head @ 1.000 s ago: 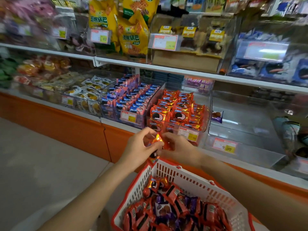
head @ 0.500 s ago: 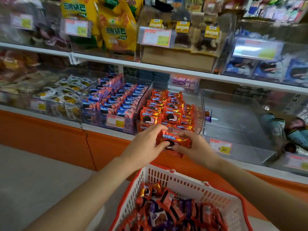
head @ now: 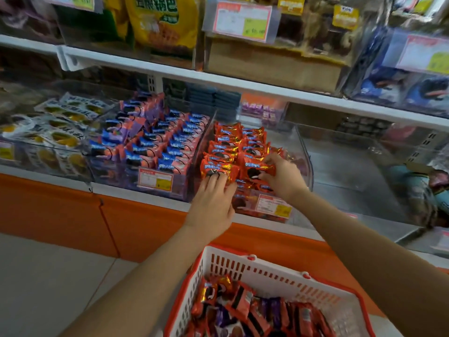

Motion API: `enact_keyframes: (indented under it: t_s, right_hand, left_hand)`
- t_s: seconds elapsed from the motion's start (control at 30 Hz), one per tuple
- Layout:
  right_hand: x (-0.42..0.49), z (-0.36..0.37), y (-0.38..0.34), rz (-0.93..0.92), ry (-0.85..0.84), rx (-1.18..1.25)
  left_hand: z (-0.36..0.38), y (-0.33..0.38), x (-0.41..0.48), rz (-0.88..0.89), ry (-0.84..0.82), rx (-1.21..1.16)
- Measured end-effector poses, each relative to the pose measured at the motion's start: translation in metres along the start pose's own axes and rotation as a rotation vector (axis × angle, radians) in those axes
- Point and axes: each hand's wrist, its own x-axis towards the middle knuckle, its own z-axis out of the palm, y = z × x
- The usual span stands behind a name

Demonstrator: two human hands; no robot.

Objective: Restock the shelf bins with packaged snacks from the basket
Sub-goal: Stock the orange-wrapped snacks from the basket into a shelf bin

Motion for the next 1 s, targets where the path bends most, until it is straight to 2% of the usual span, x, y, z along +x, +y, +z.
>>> enact_keyframes:
  t_s: [0.1,0.17,0.27,0.4,0.57,0.73,0.8,0.87,0.93,1.0]
  right_hand:
    - [0.015,0.015,0.003,0.004,-0.02,-0.046]
    - [0.015,0.02,0.001,-0.031,-0.003,-0.187]
    - [0.012,0.017,-0.007,-0.202,0.109,-0.464]
    - [0.012,0.015,-0.012,-0.326,0.095,-0.529]
    - [0.004,0.016,-0.007,-0.27,0.034,-0.424]
    - [-0.026,0.006,-0.005,-0.298,-0.074,-0.321]
    - [-0.045,-0.001,0.003,-0.353,-0.047,-0.252]
    - [-0.066,-0.008,0.018,-0.5,0.034,-0.217]
    - [-0.086,-0.007,0.041,-0.606,0.096,-0.248]
    - [-0.106,-0.002,0.068,-0.592,0.102,-0.269]
  left_hand:
    - [0.01,-0.003,-0.005,0.026,0.008,-0.003]
    - [0.015,-0.005,-0.007,0.034,0.0,-0.011]
    - [0.016,-0.005,-0.008,0.027,0.005,-0.006]
    - [0.016,-0.002,-0.008,0.016,-0.002,0.006]
    - [0.012,-0.001,-0.01,0.015,-0.061,0.079]
    - [0.004,0.008,-0.01,0.013,-0.12,0.189]
    - [-0.002,0.017,-0.01,-0.039,-0.143,0.153]
    - [-0.006,0.026,-0.011,-0.076,-0.151,0.093]
    - [-0.006,0.034,-0.016,-0.033,-0.11,0.075]
    - [0.001,0.044,-0.026,0.076,-0.064,0.072]
